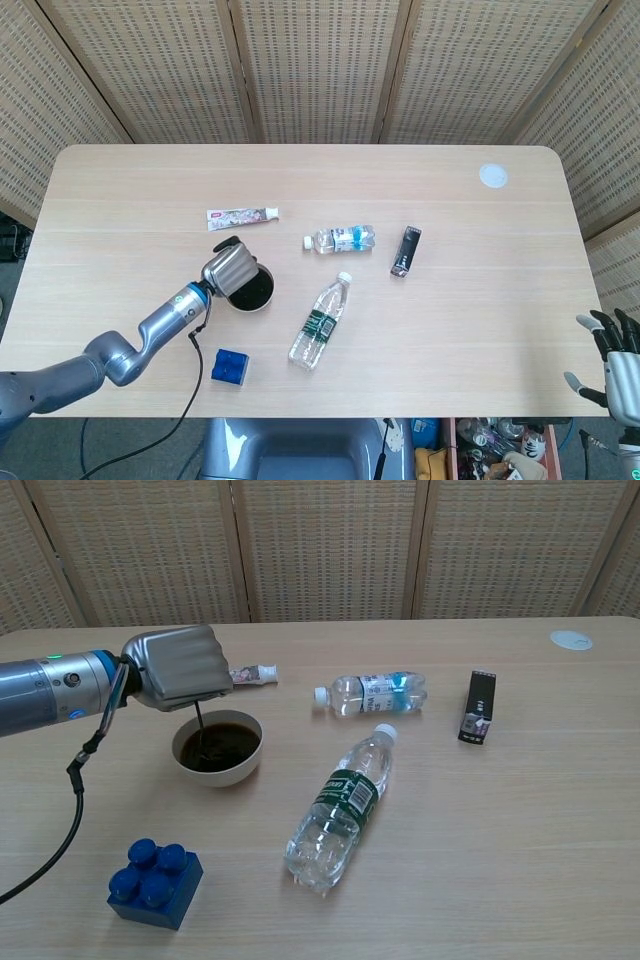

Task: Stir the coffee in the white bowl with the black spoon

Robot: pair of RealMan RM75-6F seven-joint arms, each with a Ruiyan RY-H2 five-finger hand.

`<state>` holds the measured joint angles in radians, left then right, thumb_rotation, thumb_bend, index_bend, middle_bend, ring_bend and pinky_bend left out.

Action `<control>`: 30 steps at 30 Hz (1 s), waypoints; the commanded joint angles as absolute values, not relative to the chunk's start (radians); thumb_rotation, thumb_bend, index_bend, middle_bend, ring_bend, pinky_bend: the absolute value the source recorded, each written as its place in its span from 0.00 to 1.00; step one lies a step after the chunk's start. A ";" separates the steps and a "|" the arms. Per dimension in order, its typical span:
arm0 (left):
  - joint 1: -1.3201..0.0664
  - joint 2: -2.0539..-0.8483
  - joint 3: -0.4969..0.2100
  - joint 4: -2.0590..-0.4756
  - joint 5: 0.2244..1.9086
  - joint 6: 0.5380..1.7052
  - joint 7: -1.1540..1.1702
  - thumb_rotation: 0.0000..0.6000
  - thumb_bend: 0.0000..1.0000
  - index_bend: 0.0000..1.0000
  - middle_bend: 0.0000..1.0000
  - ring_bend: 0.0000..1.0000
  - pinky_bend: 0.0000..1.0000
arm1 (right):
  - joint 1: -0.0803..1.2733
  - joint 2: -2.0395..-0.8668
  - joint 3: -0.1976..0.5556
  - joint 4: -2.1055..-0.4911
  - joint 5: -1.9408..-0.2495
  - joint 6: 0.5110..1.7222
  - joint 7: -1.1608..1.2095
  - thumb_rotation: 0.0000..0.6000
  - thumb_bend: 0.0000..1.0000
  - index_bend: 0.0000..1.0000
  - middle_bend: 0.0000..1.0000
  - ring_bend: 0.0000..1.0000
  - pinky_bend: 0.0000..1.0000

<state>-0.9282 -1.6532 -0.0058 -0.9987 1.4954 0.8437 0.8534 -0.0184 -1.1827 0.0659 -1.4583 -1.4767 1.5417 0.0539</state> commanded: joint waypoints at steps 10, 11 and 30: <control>-0.922 -1.656 -0.009 -1.028 1.493 0.855 0.862 1.00 0.46 0.66 0.79 0.72 0.73 | -0.022 -1.179 0.066 -1.465 -1.478 1.548 0.048 1.00 0.26 0.25 0.25 0.07 0.14; -0.921 -1.656 -0.010 -1.030 1.492 0.855 0.863 1.00 0.46 0.66 0.79 0.72 0.73 | -0.022 -1.178 0.066 -1.466 -1.478 1.548 0.048 1.00 0.26 0.25 0.25 0.07 0.14; -0.917 -1.640 -0.021 -1.073 1.466 0.849 0.900 1.00 0.30 0.50 0.79 0.71 0.73 | -0.024 -1.179 0.067 -1.463 -1.481 1.553 0.055 1.00 0.26 0.26 0.26 0.08 0.14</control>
